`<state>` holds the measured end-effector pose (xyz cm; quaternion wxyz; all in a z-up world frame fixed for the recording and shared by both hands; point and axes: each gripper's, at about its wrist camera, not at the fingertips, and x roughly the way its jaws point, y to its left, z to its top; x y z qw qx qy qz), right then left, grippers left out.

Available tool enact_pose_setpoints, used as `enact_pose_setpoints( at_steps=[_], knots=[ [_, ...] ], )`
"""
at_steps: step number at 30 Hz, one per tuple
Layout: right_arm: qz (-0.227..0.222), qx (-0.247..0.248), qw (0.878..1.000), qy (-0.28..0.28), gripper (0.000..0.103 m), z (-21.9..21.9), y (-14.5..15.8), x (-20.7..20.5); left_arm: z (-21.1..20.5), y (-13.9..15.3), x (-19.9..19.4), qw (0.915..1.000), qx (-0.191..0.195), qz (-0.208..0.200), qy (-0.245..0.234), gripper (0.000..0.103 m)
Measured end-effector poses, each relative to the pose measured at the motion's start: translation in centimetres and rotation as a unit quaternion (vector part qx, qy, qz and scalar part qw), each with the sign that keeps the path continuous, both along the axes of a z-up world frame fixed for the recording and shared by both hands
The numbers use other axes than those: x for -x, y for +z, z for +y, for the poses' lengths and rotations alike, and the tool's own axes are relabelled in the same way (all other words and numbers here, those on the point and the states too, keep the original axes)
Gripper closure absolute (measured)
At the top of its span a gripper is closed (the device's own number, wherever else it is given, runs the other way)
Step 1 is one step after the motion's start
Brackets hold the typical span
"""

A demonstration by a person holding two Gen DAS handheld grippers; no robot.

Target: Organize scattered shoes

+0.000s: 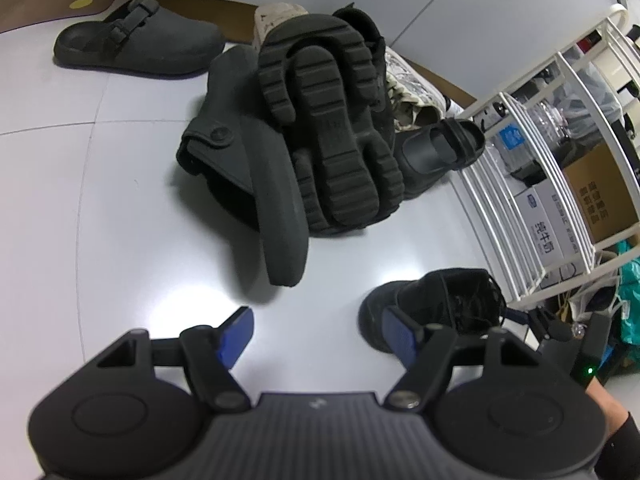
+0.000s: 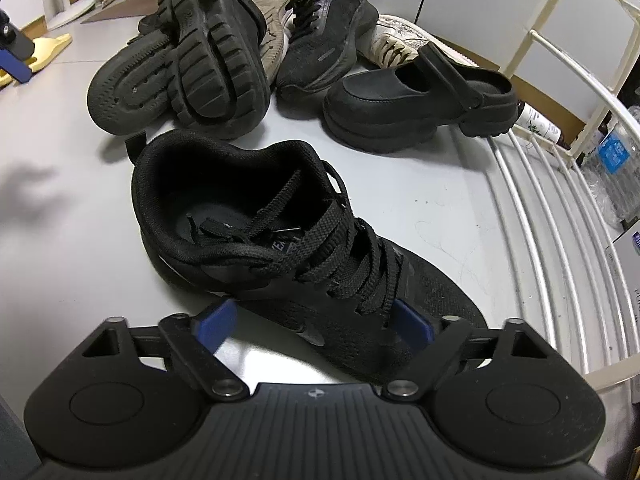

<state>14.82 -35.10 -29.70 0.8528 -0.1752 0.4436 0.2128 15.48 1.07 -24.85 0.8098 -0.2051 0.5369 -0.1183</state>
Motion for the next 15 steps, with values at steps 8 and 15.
enact_pose_setpoints(
  at_steps=[8, 15],
  knots=[
    [-0.018, -0.002, 0.999, 0.030, 0.013, 0.67, 0.39, 0.46, -0.14, -0.02, -0.28, 1.0000, 0.001, 0.002, -0.003, 0.029],
    [-0.005, 0.004, 1.000, 0.030, 0.019, 0.93, -0.09, 0.09, -0.11, -0.11, -0.17, 1.0000, 0.003, 0.003, -0.004, 0.029]
  ],
)
